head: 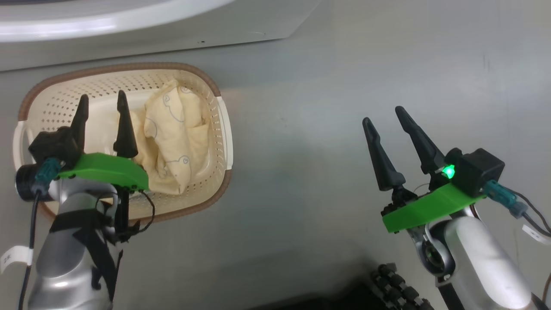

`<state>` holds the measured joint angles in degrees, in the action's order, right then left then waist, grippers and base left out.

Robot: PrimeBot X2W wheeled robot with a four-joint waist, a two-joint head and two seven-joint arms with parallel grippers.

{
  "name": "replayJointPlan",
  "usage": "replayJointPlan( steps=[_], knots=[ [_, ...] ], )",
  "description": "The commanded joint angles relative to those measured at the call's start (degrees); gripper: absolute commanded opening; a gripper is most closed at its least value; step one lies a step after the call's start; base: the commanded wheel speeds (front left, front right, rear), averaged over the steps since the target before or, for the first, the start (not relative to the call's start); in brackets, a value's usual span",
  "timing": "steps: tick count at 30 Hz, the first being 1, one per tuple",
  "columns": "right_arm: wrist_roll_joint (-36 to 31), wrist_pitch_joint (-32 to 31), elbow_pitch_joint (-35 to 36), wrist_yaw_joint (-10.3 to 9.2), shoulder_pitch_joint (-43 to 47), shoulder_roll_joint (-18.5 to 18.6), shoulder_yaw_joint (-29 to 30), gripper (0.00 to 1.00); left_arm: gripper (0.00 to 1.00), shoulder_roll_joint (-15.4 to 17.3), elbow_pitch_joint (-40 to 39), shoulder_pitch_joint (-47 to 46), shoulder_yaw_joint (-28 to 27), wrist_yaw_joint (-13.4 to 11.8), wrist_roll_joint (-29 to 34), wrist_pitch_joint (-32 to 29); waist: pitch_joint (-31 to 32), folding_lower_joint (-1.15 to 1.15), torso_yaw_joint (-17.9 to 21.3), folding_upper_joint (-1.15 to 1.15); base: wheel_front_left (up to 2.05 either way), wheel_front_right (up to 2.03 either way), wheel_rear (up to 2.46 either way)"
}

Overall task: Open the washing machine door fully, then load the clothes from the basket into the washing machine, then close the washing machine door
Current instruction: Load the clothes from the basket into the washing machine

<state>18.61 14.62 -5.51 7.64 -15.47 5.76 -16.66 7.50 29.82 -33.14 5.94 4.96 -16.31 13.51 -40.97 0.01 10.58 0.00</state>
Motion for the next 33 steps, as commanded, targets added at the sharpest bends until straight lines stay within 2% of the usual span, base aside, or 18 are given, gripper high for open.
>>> replayJointPlan(
  steps=[1, 18, 25, 33],
  knots=[
    [-0.29, 0.38, 1.88, -0.15, 0.05, -0.11, -1.07, 1.00, 1.00, 1.19, 0.28, -0.34, -0.86, 0.23, -0.05, -0.21, -1.56, -0.01, 0.52, 0.00, 0.00, 0.00, 0.00],
    [-0.61, 0.38, 2.34, -0.15, -2.52, -0.20, -1.85, 1.00, 1.00, 0.91, 23.94, -10.06, 2.98, 2.25, -2.77, 0.25, -8.66, -0.01, 0.61, 0.00, 0.00, 0.00, 0.00],
    [-0.70, 0.38, 2.47, -0.15, -3.06, -0.33, -2.04, 1.00, 1.00, 0.66, 29.56, -13.23, 4.40, 2.45, -4.03, 0.50, -10.88, -0.01, 0.50, 0.00, 0.00, 0.00, 0.00],
    [-0.42, 0.38, 2.08, -0.15, -3.65, -0.54, -2.64, 1.00, 1.00, -0.04, 31.89, -14.71, 7.75, 2.51, -6.47, 0.82, -11.21, -0.01, 0.40, 0.00, 0.00, 0.00, 0.00]
  ],
)
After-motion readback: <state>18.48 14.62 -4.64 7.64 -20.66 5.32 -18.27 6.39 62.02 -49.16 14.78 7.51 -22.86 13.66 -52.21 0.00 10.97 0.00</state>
